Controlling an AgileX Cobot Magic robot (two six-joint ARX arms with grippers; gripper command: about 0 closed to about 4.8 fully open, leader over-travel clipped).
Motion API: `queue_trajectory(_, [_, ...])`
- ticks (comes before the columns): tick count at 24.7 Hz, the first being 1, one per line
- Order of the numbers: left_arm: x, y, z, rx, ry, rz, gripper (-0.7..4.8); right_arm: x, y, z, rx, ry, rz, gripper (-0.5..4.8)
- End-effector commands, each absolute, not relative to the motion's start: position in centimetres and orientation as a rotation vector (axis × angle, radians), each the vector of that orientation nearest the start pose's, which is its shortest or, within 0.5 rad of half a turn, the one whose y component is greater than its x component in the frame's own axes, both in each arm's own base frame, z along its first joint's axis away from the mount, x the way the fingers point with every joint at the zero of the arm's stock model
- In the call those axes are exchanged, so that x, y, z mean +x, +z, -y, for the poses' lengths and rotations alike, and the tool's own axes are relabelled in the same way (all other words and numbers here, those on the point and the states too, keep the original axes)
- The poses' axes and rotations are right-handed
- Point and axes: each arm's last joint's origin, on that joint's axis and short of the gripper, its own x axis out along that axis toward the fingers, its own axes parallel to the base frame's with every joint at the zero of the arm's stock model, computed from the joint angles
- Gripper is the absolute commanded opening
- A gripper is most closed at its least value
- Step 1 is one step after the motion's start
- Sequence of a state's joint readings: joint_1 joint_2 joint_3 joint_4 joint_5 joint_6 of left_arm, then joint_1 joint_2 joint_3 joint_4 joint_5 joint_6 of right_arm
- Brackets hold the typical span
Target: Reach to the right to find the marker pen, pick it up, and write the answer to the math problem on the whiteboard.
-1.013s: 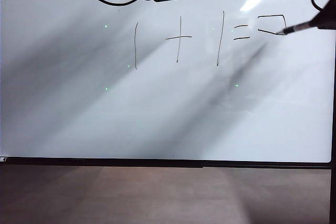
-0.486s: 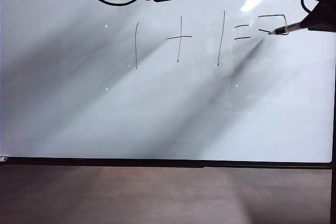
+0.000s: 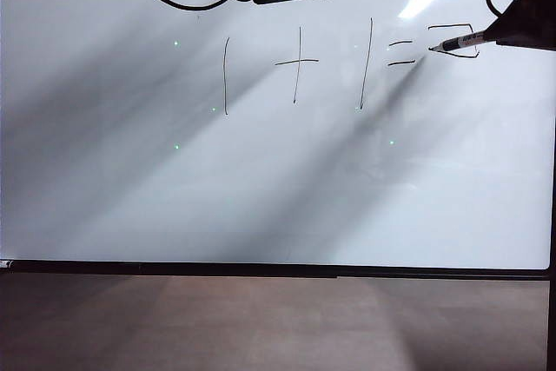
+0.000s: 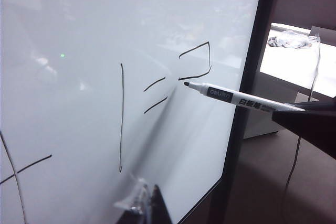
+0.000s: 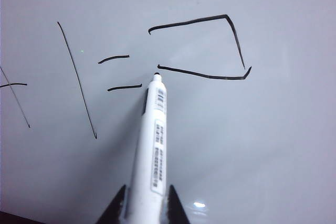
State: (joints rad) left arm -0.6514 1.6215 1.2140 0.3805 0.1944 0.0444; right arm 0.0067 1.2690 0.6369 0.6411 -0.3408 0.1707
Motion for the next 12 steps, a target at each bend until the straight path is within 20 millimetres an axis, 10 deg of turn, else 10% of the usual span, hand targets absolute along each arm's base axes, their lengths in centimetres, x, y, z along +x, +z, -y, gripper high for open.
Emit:
queue_trajectory(1, [29.63, 32.72, 23.38, 0.044, -0.852, 0.012, -0.04, 27.06, 26.56, -1.23, 0.169, 0.356, 0.02, -0.02])
queue_trajectory(12, [29.63, 32.64, 23.38, 0.046, -0.852, 0.004, -0.05, 27.7, 26.7, -1.25, 0.173, 0.36, 0.016, -0.02])
